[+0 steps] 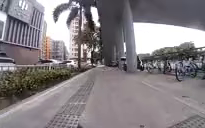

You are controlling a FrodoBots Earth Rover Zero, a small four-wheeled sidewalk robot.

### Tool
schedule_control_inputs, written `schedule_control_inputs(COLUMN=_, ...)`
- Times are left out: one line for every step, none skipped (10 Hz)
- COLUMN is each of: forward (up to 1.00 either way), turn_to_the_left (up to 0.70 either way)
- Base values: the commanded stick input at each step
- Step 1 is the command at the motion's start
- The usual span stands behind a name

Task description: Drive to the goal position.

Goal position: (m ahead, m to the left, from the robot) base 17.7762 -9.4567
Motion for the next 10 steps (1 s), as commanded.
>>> schedule_control_inputs(forward=0.45, turn_to_the_left=0.00)
schedule_control_inputs(forward=0.45, turn_to_the_left=0.00)
schedule_control_inputs(forward=0.45, turn_to_the_left=0.00)
schedule_control_inputs(forward=0.45, turn_to_the_left=0.00)
schedule_control_inputs(forward=0.45, turn_to_the_left=0.00)
schedule_control_inputs(forward=0.45, turn_to_the_left=0.00)
schedule_control_inputs(forward=0.45, turn_to_the_left=0.00)
schedule_control_inputs(forward=0.45, turn_to_the_left=0.00)
schedule_control_inputs(forward=0.45, turn_to_the_left=0.00)
schedule_control_inputs(forward=0.45, turn_to_the_left=0.00)
